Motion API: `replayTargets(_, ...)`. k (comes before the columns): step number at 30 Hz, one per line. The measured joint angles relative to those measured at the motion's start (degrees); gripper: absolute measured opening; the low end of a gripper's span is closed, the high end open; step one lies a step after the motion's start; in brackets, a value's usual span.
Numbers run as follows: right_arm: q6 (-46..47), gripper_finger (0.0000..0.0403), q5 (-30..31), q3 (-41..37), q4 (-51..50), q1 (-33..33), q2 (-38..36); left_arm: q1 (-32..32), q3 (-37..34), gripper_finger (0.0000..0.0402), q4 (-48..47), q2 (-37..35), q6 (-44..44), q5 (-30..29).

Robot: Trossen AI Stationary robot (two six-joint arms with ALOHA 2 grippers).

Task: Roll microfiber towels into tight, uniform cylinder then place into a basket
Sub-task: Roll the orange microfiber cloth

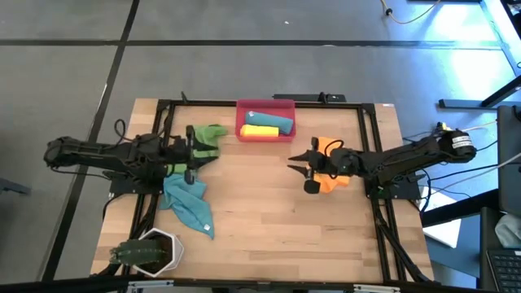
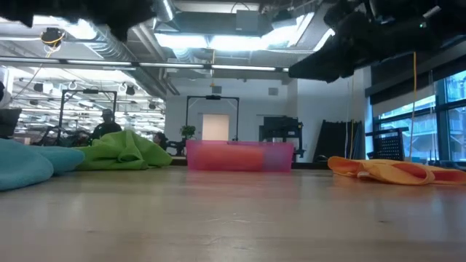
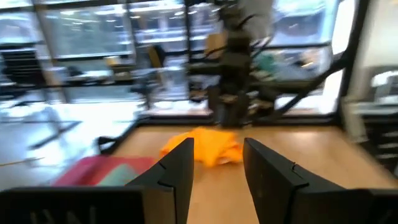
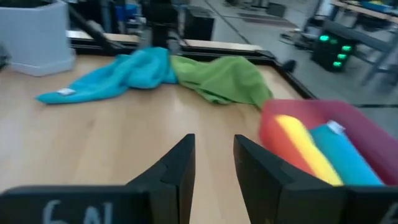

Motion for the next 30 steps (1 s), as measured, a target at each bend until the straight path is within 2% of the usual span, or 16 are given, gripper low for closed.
replayTargets(4,-0.1,0.0112,0.3,-0.3,-0.4,-2.2,0.1,0.8,-3.5,0.0126,4.4,-0.1,1.3,-6.4)
replayTargets(7,-1.6,0.0112,0.3,-0.3,0.2,-3.7,0.1,2.1,-4.2,0.0126,4.3,0.0,1.3,-6.9)
replayTargets(15,-2.7,0.0112,0.4,-0.3,4.7,-6.6,0.1,4.8,-3.4,0.0126,10.4,0.0,7.2,-0.2)
replayTargets(20,-2.7,0.0112,0.4,-0.3,5.6,-6.6,0.1,6.6,-3.4,0.0126,13.6,0.0,7.0,3.7)
replayTargets(30,1.7,0.0112,-1.3,-0.3,5.8,-6.5,0.1,6.6,-3.4,0.0126,15.8,0.0,3.8,4.1)
